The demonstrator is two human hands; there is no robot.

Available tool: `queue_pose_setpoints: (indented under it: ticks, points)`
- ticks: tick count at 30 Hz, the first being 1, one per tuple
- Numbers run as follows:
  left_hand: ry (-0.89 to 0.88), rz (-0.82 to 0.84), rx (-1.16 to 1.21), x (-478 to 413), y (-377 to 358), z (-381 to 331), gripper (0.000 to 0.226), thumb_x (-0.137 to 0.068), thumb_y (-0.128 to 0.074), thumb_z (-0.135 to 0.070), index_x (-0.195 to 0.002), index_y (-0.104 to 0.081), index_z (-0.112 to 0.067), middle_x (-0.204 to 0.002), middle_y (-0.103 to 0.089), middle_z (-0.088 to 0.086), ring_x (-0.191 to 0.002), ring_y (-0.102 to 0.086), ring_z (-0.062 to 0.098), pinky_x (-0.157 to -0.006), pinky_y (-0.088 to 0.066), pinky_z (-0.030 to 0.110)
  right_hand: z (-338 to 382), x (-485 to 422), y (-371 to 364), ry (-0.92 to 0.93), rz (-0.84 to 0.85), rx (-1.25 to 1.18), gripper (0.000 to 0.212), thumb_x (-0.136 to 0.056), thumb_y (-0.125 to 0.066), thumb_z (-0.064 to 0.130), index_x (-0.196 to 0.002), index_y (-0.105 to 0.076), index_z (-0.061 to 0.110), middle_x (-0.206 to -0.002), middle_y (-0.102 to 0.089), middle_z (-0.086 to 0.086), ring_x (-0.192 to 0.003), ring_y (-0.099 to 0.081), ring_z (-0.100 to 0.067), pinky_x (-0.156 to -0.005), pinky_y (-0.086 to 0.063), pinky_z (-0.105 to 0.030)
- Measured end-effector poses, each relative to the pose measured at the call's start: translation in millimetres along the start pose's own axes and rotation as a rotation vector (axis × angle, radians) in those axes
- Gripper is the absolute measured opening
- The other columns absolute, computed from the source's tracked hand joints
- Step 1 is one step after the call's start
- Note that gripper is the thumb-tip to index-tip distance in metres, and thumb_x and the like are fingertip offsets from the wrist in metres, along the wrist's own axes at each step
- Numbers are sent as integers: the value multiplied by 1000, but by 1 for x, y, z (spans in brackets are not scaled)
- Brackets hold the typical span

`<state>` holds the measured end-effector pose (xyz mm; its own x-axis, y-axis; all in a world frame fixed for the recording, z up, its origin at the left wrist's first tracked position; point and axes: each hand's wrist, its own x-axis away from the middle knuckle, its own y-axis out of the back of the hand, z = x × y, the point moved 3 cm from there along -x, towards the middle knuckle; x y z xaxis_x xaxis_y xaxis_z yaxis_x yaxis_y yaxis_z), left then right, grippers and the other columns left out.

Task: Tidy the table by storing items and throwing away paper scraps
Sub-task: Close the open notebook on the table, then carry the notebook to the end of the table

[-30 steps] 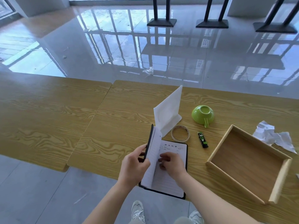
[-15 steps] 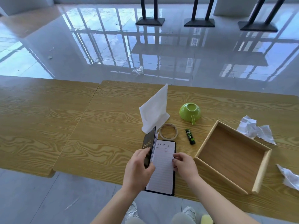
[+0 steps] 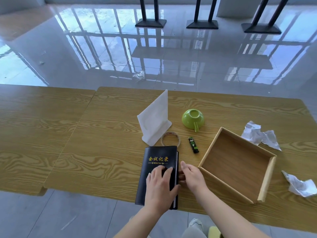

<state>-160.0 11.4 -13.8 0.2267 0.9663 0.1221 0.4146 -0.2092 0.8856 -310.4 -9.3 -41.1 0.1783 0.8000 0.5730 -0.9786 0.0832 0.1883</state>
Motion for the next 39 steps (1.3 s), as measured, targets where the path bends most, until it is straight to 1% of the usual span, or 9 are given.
queue_pose_setpoints:
  ticks: [4, 6, 8, 12, 15, 20, 26, 29, 39]
  points:
    - [-26, 74, -141, 5, -15, 5, 53, -95, -33, -54, -144, -41, -35, -153, -35, -2, -147, -18, 22, -118, -8, 59, 1, -3, 1, 20, 14, 147, 37, -92, -54, 54, -112, -66, 25, -104, -71, 6, -98, -66, -14, -88, -56, -42]
    - [-79, 129, -210, 10, -20, 11, 55, -96, -23, -53, -147, -35, -35, -160, -24, -3, -151, -6, 23, -116, 1, 62, 2, -4, 0, 16, 7, 253, 48, -88, -62, 49, -127, -58, 21, -120, -65, 3, -110, -60, -14, -95, -52, -37]
    - [-113, 153, -218, 11, -19, 17, 55, -96, -20, -51, -148, -32, -36, -163, -18, -5, -152, 1, 21, -116, 5, 60, 5, -4, -3, 37, -18, 355, 49, -87, -67, 41, -130, -57, 19, -124, -63, 1, -112, -57, -14, -93, -48, -29]
    - [-106, 139, -209, 8, -5, 28, 49, -98, -30, -46, -144, -39, -34, -160, -25, -7, -151, -5, 21, -120, -4, 57, 12, -5, -9, 83, -52, 504, 43, -86, -70, 29, -127, -60, 18, -124, -64, -1, -113, -57, -18, -93, -45, -30]
    - [-27, 131, -230, 5, 8, 42, 49, -98, -39, -45, -145, -40, -30, -159, -24, 0, -150, -9, 25, -118, -18, 54, 16, -5, -12, 99, -73, 579, 41, -85, -71, 28, -124, -61, 18, -122, -65, -1, -113, -58, -20, -95, -47, -33]
    - [52, 130, -153, 5, 17, 55, 53, -98, -49, -40, -148, -33, -31, -160, -16, 8, -147, -12, 24, -104, -44, 38, 19, -3, -16, 104, -95, 660, 45, -88, -69, 29, -129, -58, 15, -125, -62, -4, -115, -57, -23, -95, -48, -34]
    - [172, 128, -12, 1, 16, 52, 67, -92, -59, -35, -151, -26, -36, -161, -11, 11, -145, -19, 25, -108, -40, 39, 21, 4, -19, 88, -116, 693, 36, -87, -67, 37, -114, -61, 15, -113, -65, -4, -102, -60, -22, -80, -49, -30]
    - [241, 142, 40, -2, 14, 55, 74, -91, -63, -34, -152, -21, -36, -160, -14, 15, -145, -20, 27, -113, -35, 40, 18, 9, -24, 83, -109, 767, 36, -85, -68, 42, -107, -61, 15, -106, -64, -4, -97, -62, -22, -79, -52, -33]
    - [277, 107, 78, -7, 10, 59, 77, -83, -68, -32, -150, -29, -35, -145, -30, 10, -130, -32, 26, -106, -40, 38, 16, 11, -25, -39, -120, 658, 45, -82, -74, 38, -112, -54, 12, -111, -65, -5, -101, -62, -24, -76, -47, -30]
